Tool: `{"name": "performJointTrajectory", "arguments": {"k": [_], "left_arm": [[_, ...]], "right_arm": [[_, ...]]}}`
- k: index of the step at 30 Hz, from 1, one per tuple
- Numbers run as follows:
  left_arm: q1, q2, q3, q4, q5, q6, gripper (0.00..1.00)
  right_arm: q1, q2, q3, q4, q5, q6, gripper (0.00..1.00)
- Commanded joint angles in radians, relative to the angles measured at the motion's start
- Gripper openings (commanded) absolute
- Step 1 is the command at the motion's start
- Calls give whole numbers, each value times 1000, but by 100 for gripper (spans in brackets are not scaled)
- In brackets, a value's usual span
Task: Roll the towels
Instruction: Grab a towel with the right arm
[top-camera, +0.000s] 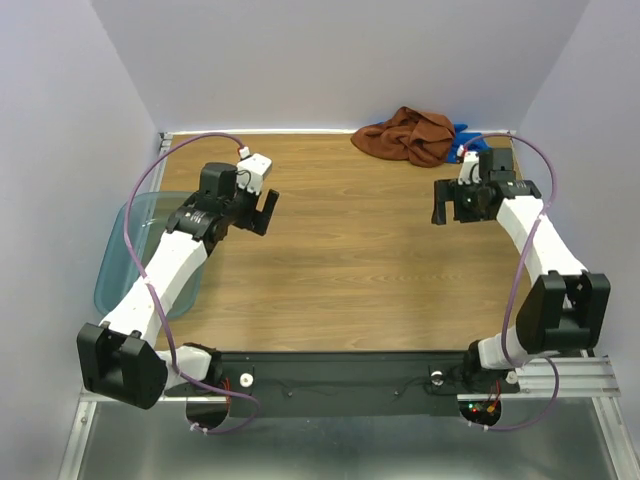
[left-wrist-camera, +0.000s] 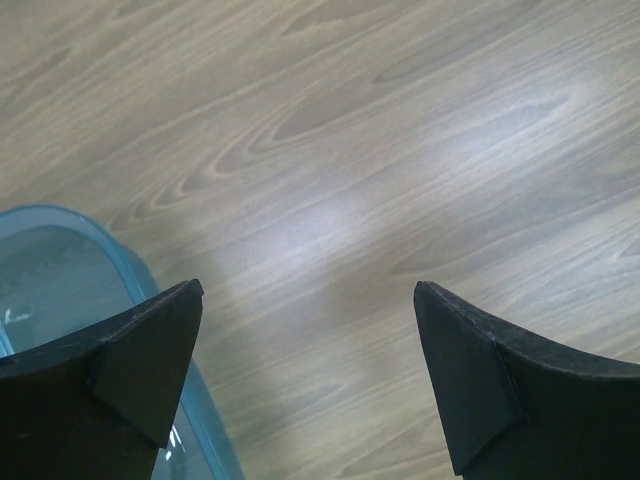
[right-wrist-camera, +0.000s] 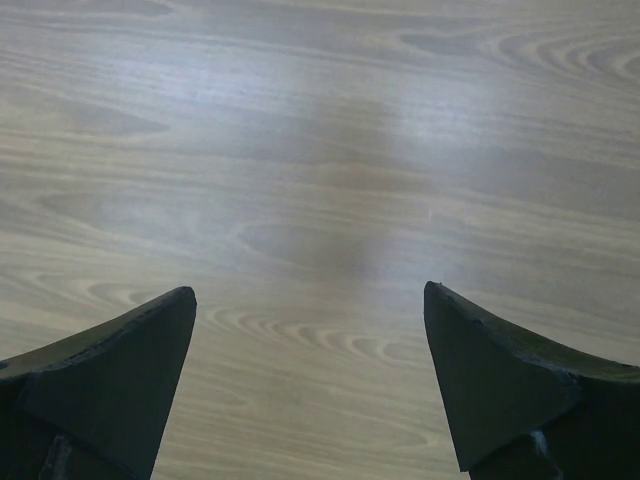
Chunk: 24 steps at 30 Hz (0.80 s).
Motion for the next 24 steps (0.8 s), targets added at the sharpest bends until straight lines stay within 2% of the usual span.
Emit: {"name": "performJointTrajectory", "arguments": {"k": [1, 6, 11, 14, 16, 17, 24], "left_arm": [[-8, 4, 40, 97, -17, 14, 99], [-8, 39, 70, 172, -46, -11, 99], [-7, 103, 134, 165, 38, -15, 99], [-7, 138, 166, 168, 28, -41, 99], [-7, 155, 188, 159, 0, -66, 99], [-7, 175, 192, 153, -29, -74, 99], [-7, 159, 134, 171, -15, -86, 99]], "right_arm": [[2, 64, 110, 135, 19, 24, 100], [2, 245, 279, 192, 27, 49, 100], [2, 463, 510, 249, 67, 136, 100], [3, 604, 613, 277, 87, 196, 100], [3, 704, 715, 293, 101, 233, 100], [2, 824, 876, 304, 105, 266, 100], [3, 1005, 1052, 344, 62, 349, 100]]}}
